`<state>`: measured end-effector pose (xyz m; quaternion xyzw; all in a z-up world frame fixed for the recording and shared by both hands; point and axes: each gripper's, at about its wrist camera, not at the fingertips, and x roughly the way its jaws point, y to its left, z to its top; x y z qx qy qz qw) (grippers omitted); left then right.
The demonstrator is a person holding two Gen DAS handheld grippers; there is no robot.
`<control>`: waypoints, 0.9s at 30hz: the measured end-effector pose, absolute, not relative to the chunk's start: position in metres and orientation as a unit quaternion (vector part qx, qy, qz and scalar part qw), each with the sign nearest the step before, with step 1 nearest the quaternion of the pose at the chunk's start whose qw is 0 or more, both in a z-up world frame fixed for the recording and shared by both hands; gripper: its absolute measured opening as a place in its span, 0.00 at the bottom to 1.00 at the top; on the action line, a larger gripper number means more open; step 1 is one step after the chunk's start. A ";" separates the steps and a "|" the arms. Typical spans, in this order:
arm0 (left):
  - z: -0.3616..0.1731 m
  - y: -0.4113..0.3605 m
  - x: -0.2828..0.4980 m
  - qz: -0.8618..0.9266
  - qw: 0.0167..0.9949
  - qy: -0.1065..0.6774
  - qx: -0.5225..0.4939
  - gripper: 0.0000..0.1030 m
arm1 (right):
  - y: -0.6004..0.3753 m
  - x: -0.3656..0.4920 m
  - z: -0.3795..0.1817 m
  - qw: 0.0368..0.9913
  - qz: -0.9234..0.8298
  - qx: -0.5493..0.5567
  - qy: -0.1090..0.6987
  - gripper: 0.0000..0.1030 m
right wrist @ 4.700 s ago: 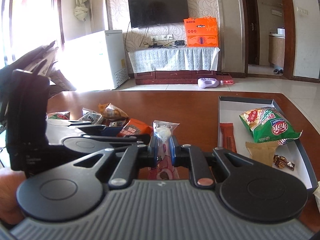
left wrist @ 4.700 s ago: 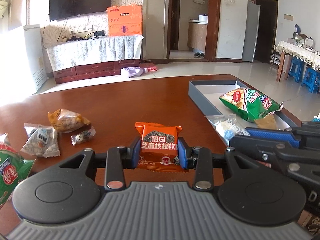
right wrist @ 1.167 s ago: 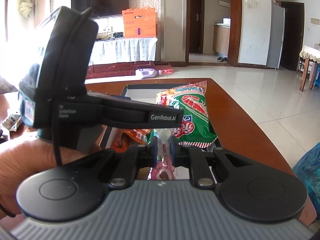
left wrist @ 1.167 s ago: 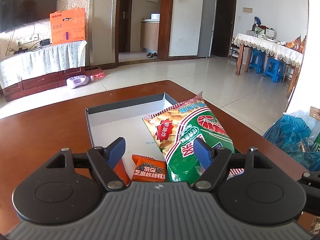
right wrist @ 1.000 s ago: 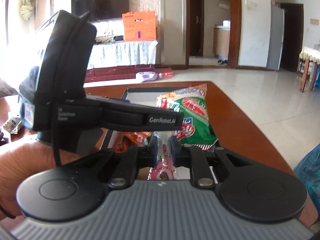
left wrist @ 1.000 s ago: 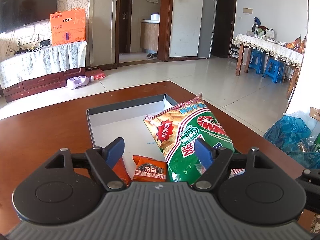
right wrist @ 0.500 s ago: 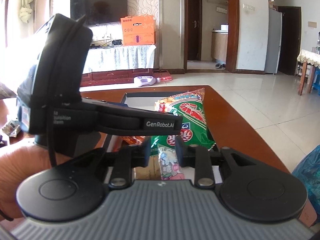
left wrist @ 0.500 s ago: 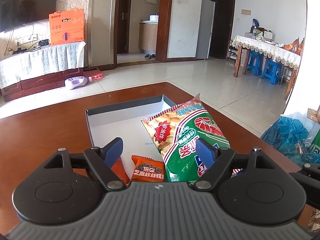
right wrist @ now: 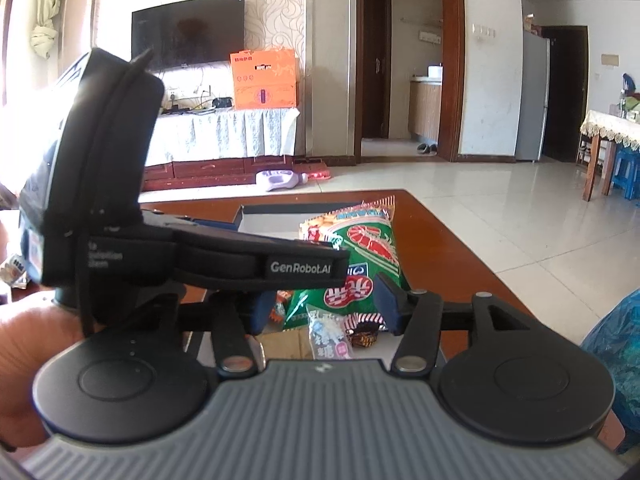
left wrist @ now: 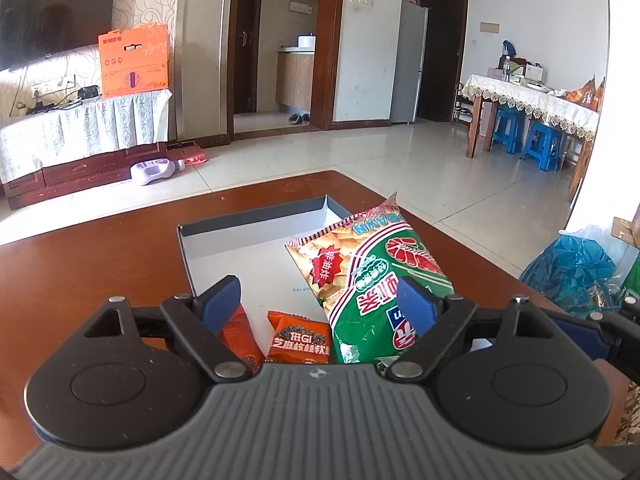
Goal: Organize snacks
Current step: 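Withdraw both tools from the box toward the remaining snacks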
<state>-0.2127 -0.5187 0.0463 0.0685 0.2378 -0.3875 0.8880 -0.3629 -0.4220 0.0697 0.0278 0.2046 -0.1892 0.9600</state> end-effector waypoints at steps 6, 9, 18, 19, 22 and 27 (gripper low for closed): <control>0.054 -0.506 -0.218 -0.385 0.893 0.226 0.066 0.88 | -0.410 -0.365 0.073 0.965 -0.183 0.007 0.188 0.55; 0.059 -0.496 -0.219 -0.379 0.896 0.220 0.067 0.88 | -0.405 -0.365 0.074 0.967 -0.176 0.002 0.183 0.55; 0.073 -0.453 -0.222 -0.352 0.909 0.214 0.061 0.88 | -0.381 -0.360 0.082 0.975 -0.139 -0.012 0.173 0.55; 0.074 -0.447 -0.223 -0.348 0.911 0.213 0.062 0.88 | -0.378 -0.359 0.083 0.976 -0.134 -0.013 0.172 0.55; 0.078 -0.427 -0.225 -0.333 0.917 0.209 0.061 0.88 | -0.367 -0.356 0.085 0.978 -0.117 -0.015 0.172 0.55; 0.080 -0.384 -0.224 -0.288 0.933 0.206 0.063 0.88 | -0.343 -0.346 0.086 0.980 -0.081 -0.015 0.178 0.55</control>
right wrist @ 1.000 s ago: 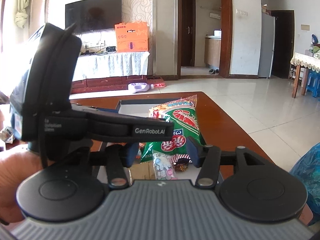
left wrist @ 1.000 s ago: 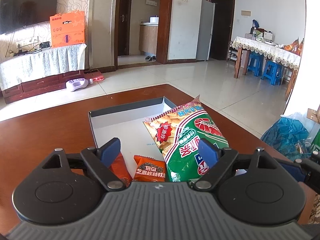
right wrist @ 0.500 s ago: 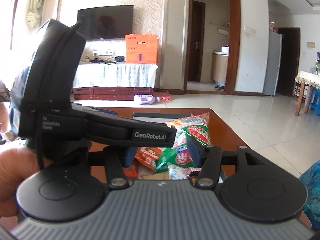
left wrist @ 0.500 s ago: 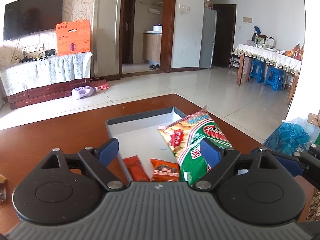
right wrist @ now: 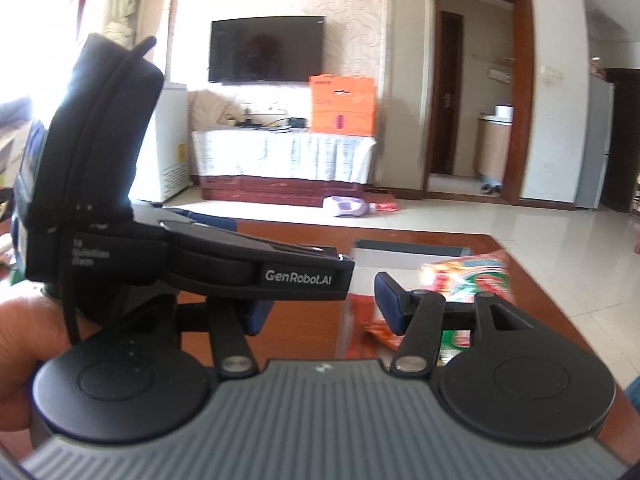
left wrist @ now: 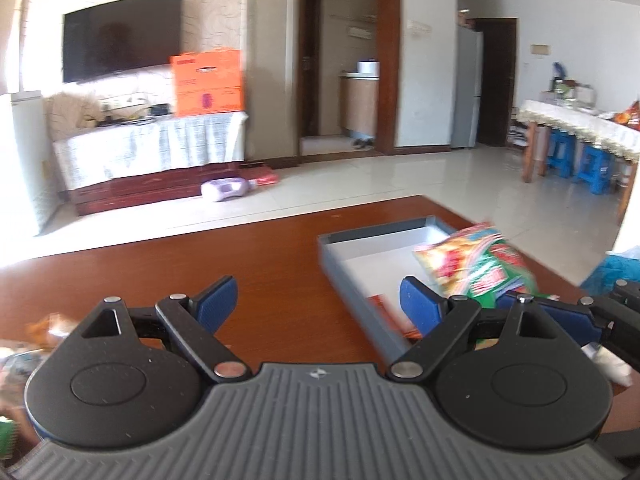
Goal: Organize snacks
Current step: 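Withdraw both tools from the box toward the remaining snacks, then grasp the clear bag of dark nuts with the left tool while the right tool grasps a small wrapped candy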
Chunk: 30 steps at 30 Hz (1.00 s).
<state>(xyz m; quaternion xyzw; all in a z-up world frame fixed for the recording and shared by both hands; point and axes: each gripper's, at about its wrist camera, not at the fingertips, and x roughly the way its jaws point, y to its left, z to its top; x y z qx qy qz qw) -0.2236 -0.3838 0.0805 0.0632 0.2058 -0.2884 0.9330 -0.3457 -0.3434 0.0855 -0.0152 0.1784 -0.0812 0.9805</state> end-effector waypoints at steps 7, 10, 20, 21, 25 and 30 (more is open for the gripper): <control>0.076 -0.301 -0.205 -0.185 0.958 0.217 0.039 0.88 | -0.305 -0.313 0.081 0.975 -0.041 0.008 0.217 0.56; 0.070 -0.264 -0.194 -0.146 0.963 0.224 0.044 0.88 | -0.289 -0.297 0.077 0.973 -0.026 0.017 0.230 0.56; 0.049 -0.166 -0.168 -0.069 0.967 0.239 0.051 0.88 | -0.233 -0.265 0.058 0.970 -0.001 0.023 0.241 0.56; 0.047 -0.163 -0.164 -0.071 0.966 0.243 0.051 0.88 | -0.228 -0.262 0.057 0.971 0.001 0.021 0.240 0.56; 0.038 -0.150 -0.153 -0.072 0.961 0.262 0.062 0.88 | -0.214 -0.250 0.050 0.969 0.010 0.012 0.248 0.56; 0.032 -0.122 -0.136 -0.053 0.959 0.270 0.066 0.88 | -0.205 -0.230 0.040 0.963 0.020 0.014 0.267 0.56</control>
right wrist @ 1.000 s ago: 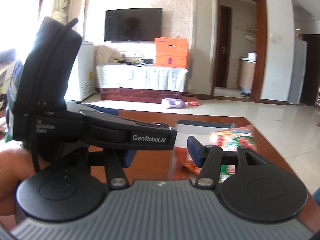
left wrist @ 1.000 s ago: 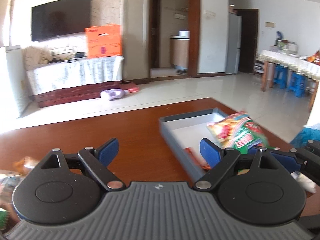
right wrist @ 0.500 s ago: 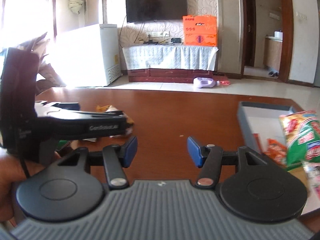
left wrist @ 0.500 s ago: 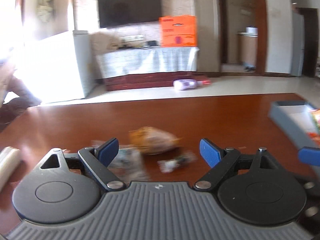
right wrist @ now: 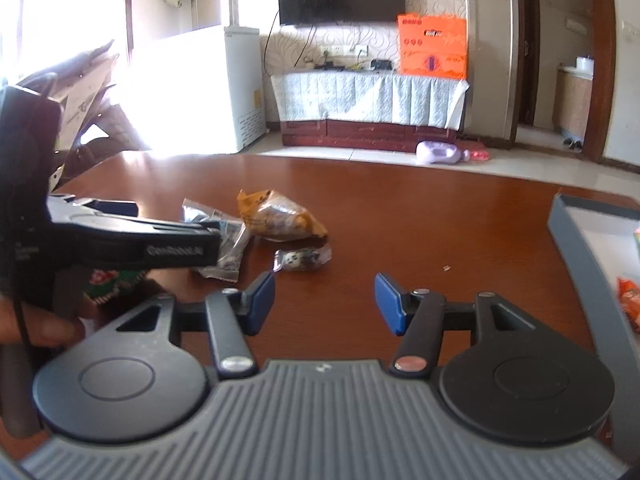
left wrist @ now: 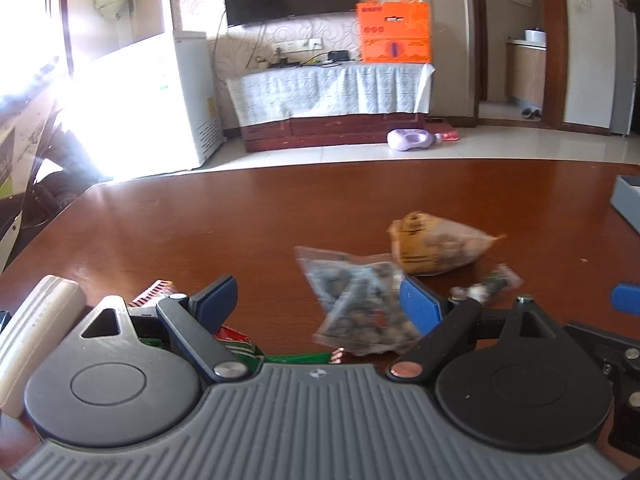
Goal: Organize snacks
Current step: 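Grasp the clear bag of dark nuts with the left tool while the right tool grasps a small wrapped candy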
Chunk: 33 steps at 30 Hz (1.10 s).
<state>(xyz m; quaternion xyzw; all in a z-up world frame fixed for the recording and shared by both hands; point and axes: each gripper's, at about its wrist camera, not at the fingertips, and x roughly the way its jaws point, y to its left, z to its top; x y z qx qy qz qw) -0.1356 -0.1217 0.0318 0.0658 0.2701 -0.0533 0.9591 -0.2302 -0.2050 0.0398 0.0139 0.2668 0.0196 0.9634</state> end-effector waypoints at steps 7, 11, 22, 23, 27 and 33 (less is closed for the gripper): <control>0.038 -0.128 -0.125 -0.106 0.958 0.263 0.034 0.89 | -0.196 -0.200 0.019 0.952 0.030 -0.010 0.303 0.56; 0.027 -0.140 -0.111 -0.116 0.950 0.286 0.038 0.89 | -0.194 -0.188 0.015 0.947 0.035 -0.009 0.318 0.64; 0.003 -0.136 -0.083 -0.114 0.942 0.316 0.027 0.89 | -0.188 -0.159 0.015 0.944 0.039 -0.019 0.327 0.73; 0.003 -0.136 -0.080 -0.112 0.941 0.318 0.024 0.89 | -0.187 -0.157 0.015 0.944 0.042 -0.019 0.327 0.73; 0.002 -0.129 -0.072 -0.111 0.939 0.326 0.006 0.87 | -0.185 -0.150 0.017 0.944 0.051 -0.031 0.325 0.74; 0.001 -0.126 -0.064 -0.115 0.938 0.327 -0.009 0.79 | -0.183 -0.145 0.018 0.943 0.061 -0.035 0.324 0.70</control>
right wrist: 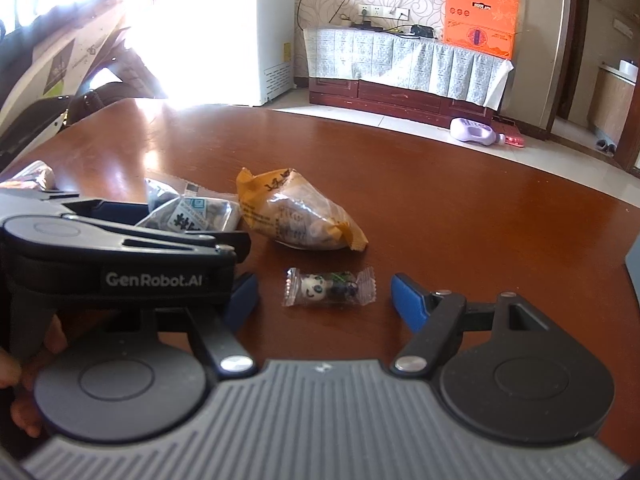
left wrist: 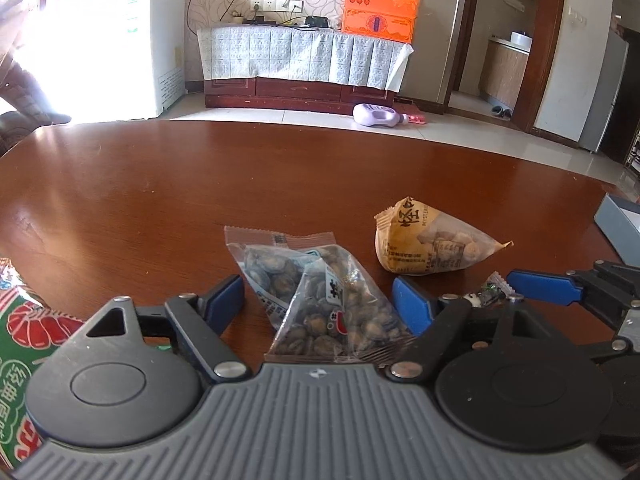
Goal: Organize snacks
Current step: 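Grasp the clear bag of dark nuts with the left tool while the right tool grasps a small wrapped candy, then lift the nut bag with the left tool while the right tool lifts the small candy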
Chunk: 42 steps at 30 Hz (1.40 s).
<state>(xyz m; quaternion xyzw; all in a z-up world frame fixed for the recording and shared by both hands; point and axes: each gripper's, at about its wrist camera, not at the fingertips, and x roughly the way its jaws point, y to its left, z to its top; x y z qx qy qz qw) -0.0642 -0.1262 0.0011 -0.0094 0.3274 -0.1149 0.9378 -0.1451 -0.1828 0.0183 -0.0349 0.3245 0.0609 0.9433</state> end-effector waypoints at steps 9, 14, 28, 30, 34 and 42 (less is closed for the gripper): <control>-0.002 -0.127 -0.066 -0.115 0.940 0.323 -0.010 0.71 | -0.190 -0.146 0.020 0.945 0.062 -0.022 0.319 0.37; -0.005 -0.125 -0.069 -0.119 0.940 0.321 -0.006 0.67 | -0.191 -0.147 0.020 0.946 0.056 -0.023 0.318 0.35; -0.004 -0.131 -0.085 -0.124 0.942 0.312 0.006 0.56 | -0.199 -0.163 0.028 0.949 0.043 -0.032 0.312 0.34; -0.002 -0.134 -0.088 -0.130 0.942 0.310 0.011 0.56 | -0.201 -0.167 0.030 0.950 0.043 -0.031 0.309 0.34; 0.002 -0.141 -0.095 -0.135 0.943 0.304 0.012 0.56 | -0.203 -0.175 0.036 0.952 0.042 -0.034 0.300 0.34; 0.008 -0.160 -0.114 -0.145 0.943 0.297 0.026 0.56 | -0.210 -0.197 0.046 0.960 0.032 -0.031 0.278 0.34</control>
